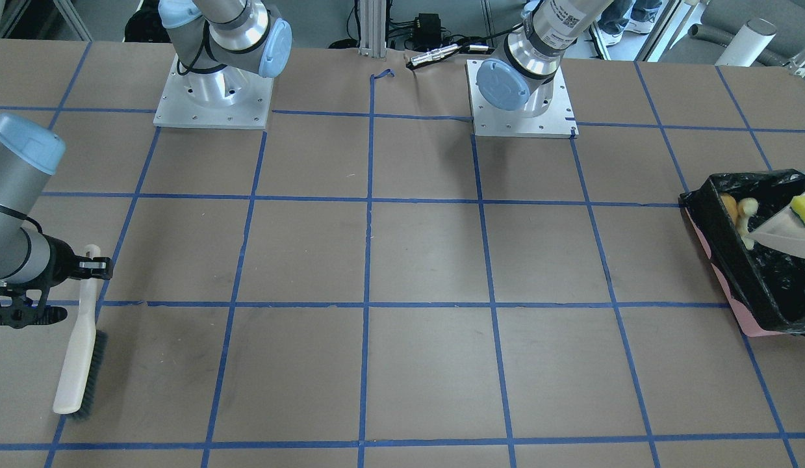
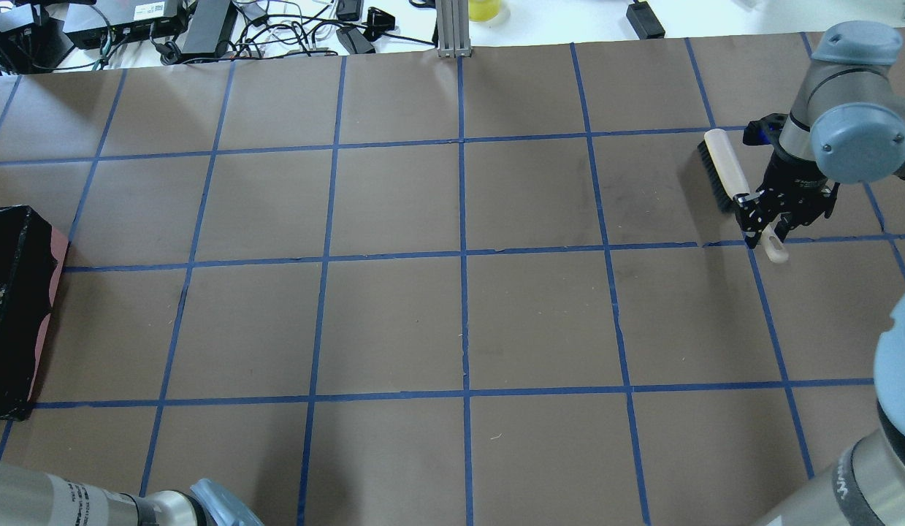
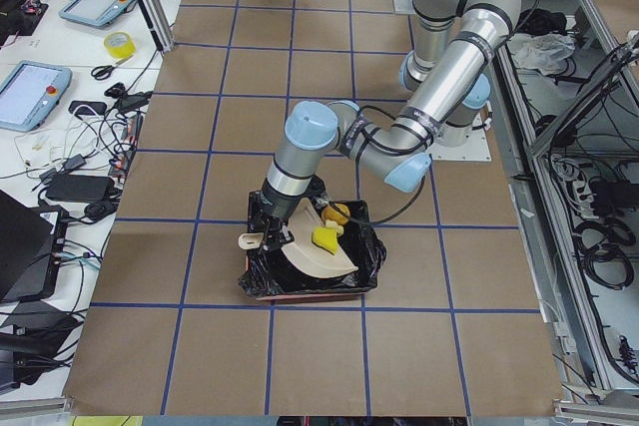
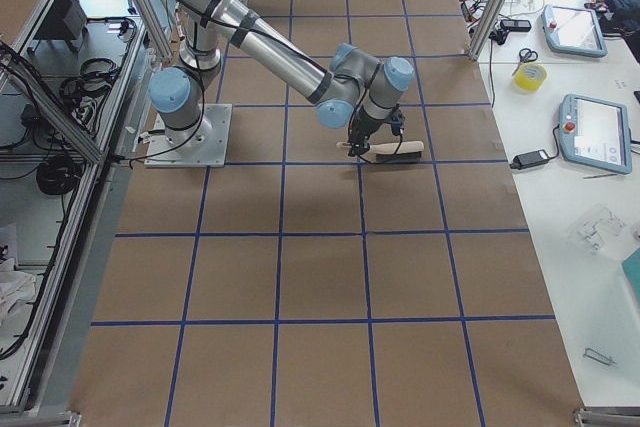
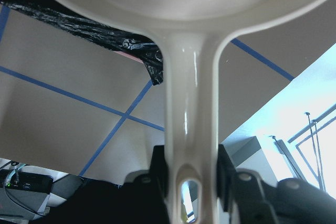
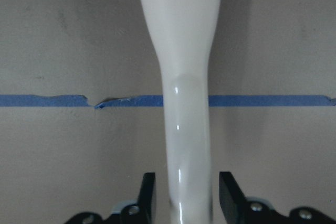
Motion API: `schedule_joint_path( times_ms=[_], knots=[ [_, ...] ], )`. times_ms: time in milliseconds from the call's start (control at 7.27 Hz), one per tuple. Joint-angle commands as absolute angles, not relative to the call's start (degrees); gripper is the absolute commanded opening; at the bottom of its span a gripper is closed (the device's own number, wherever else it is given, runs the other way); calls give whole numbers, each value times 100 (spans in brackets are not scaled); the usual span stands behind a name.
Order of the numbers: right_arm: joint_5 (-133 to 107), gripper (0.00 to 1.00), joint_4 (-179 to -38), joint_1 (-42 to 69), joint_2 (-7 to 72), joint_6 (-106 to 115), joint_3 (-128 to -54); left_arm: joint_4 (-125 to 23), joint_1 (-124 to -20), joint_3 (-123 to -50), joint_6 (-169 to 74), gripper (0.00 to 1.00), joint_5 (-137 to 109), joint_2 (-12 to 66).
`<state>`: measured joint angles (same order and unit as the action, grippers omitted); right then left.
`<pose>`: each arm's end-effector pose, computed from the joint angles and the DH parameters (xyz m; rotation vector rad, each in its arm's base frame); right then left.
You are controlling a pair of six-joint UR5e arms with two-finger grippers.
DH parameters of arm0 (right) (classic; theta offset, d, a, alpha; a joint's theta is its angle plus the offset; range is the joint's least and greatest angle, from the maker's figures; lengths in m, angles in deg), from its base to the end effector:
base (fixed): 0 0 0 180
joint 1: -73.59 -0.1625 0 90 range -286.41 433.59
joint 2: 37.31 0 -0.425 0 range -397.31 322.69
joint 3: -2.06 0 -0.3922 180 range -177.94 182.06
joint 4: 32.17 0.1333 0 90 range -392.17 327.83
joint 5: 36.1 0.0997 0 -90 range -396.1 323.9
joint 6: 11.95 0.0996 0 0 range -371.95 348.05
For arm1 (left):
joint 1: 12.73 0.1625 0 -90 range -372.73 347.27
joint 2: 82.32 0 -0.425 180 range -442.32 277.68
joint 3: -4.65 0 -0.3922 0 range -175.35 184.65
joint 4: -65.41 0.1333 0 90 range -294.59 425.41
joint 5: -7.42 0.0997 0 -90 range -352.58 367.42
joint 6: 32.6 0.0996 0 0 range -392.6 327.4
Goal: Sweep and dump trash into bin
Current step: 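Lower the brush, open the right gripper and raise it away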
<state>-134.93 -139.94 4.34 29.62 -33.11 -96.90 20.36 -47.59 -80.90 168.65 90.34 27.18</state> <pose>-0.0921 -0.5762 0.2256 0.0404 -3.0555 -0.4413 0.4553 -0.4946 0.4253 2.5383 0.7278 0.3075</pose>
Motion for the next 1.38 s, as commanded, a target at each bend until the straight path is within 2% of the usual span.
schedule_joint_path(
  times_ms=[0,138,413,826,1239],
  knots=[
    [-13489,91,-14001,434,3036,-3270,-9621,2032,-4472,-8061,17025,1,8573,2693],
    [-13367,99,-14018,399,3193,-3252,-9550,2041,-4498,-8034,17034,1,8599,2597],
    [-13059,100,-13949,364,3553,-3225,-9261,2749,-4533,-8209,17025,1,8617,2360],
    [-13059,100,-13082,66,4624,-2927,-8892,3867,-4455,-9358,17025,1,8608,1859],
    [-13059,100,-12403,-836,4830,-1894,-8111,4558,-4463,-9930,17051,1,8643,1472]
  ],
)
